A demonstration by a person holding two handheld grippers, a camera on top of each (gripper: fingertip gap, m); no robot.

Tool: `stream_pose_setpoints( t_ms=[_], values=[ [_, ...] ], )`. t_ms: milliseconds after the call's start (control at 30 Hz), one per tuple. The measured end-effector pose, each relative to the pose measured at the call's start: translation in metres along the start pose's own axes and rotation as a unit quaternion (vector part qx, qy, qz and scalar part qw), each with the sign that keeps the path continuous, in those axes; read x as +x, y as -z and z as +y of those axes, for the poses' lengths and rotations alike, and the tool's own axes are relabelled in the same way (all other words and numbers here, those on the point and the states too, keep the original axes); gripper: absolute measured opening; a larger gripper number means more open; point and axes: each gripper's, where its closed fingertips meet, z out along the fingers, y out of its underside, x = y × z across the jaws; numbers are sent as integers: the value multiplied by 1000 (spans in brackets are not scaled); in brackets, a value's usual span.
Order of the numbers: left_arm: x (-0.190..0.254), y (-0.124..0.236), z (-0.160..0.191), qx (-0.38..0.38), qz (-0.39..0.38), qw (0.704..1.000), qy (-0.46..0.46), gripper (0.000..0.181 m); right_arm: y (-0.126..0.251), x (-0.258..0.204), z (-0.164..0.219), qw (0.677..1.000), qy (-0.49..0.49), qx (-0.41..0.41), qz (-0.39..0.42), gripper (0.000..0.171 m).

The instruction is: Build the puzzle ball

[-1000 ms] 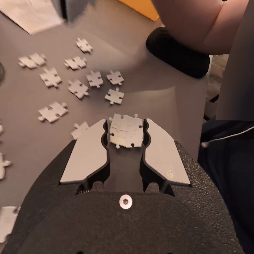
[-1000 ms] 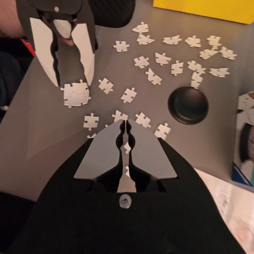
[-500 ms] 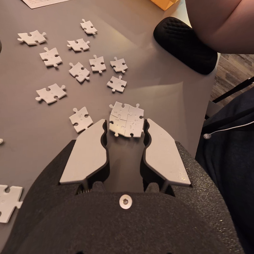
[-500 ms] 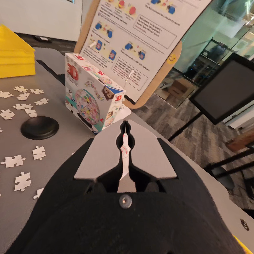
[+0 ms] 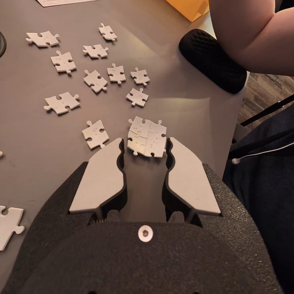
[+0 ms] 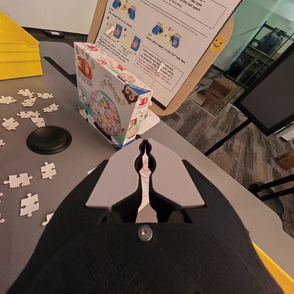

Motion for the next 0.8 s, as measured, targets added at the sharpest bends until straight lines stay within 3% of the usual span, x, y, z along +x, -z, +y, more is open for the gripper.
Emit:
stream_pose_setpoints(
  t_ms=[800],
  values=[
    [1,1,8,-21,1,1000,-1,50,-12,-12,9,1000,7,-17,-19,1]
  ],
)
